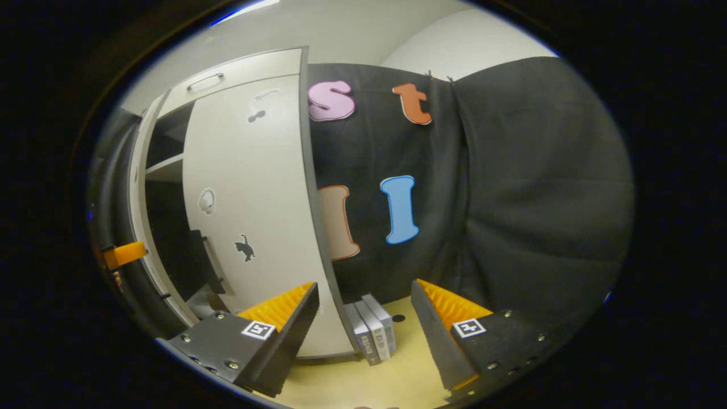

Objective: Grab one shoe with the right hand and put it into the shoe cabinet, grab the other shoe with the left hand and put it into the shoe cabinet; then close the right door with the right hand and the left door with the left hand.

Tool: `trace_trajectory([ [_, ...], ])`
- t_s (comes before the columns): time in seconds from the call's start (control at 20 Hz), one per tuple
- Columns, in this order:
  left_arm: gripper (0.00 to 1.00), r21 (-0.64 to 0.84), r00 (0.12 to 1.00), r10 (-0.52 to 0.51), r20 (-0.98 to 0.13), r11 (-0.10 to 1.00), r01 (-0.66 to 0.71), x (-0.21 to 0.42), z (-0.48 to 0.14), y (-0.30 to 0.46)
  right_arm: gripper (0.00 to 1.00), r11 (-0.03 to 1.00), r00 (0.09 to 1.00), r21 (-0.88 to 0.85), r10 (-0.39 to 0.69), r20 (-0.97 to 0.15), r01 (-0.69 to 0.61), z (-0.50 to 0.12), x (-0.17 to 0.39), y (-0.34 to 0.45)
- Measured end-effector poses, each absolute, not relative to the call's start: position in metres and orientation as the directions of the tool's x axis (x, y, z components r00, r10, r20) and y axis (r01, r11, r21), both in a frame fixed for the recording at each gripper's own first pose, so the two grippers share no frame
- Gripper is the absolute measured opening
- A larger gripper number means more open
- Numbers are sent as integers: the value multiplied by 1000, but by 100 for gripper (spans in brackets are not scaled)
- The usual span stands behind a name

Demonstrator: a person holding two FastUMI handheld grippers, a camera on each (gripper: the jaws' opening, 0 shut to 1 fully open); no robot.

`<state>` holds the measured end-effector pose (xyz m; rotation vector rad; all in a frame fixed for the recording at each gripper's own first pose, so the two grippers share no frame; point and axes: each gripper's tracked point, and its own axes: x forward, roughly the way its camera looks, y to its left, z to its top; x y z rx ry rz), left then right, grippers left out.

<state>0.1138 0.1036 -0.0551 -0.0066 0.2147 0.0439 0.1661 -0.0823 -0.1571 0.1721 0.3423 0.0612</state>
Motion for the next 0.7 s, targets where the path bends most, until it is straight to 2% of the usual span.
trace_trajectory([
  [0.35, 99, 45, 972, 71, -223, 997, -63, 137, -69, 103, 98, 985, 946, 168, 10, -325, 47, -157, 155, -120],
  [0.7, 100, 71, 971, 103, -215, 993, -90, 154, -75, 106, 98, 989, 950, 133, -20, -312, 64, -152, 145, -131],
])
